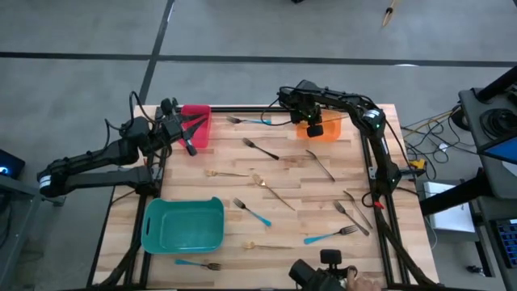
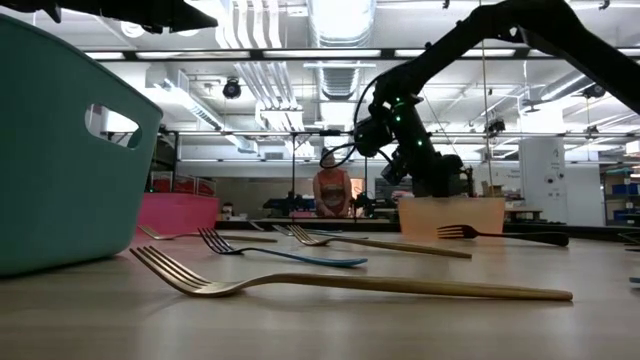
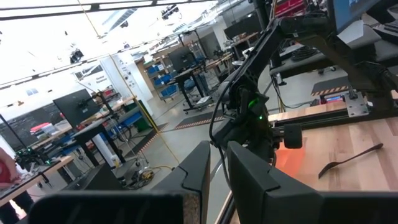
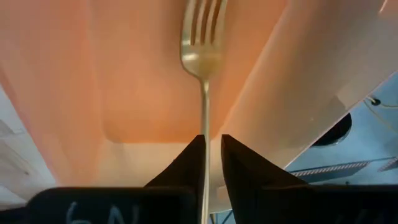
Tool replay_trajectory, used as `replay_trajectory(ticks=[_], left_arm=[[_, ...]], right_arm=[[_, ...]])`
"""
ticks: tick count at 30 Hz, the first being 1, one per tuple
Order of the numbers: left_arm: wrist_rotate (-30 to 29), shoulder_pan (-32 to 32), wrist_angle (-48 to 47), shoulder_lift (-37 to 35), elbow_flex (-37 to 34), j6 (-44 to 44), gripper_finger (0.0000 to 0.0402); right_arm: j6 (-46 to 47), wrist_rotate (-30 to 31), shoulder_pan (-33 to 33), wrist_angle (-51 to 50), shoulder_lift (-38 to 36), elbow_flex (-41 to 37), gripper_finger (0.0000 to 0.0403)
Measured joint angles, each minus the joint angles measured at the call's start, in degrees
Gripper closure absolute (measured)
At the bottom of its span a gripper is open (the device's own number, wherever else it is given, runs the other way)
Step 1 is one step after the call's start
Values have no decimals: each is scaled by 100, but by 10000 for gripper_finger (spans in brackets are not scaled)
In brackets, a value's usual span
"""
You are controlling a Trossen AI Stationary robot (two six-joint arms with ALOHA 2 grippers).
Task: Sort silverware by color (type)
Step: Put the black fork into the red bin
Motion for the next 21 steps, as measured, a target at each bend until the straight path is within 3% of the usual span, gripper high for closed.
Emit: replay_trajectory(ticks=[5,13,15,21], left_arm=[[0,-1,-25,-2,0,-2,364],[0,0,-189,1,0,-161,364],[0,-2,-228,1,0,-273,364],[2,-1,-382,1,0,-995,364]], right_arm=[[216,101,2,-68,-39,43,348],[1728,-135,40,202,-703,135,353],[1910,-282,42,814,-1070,15,359],[2151,-1477,87,3139,-2416,-1036,375]])
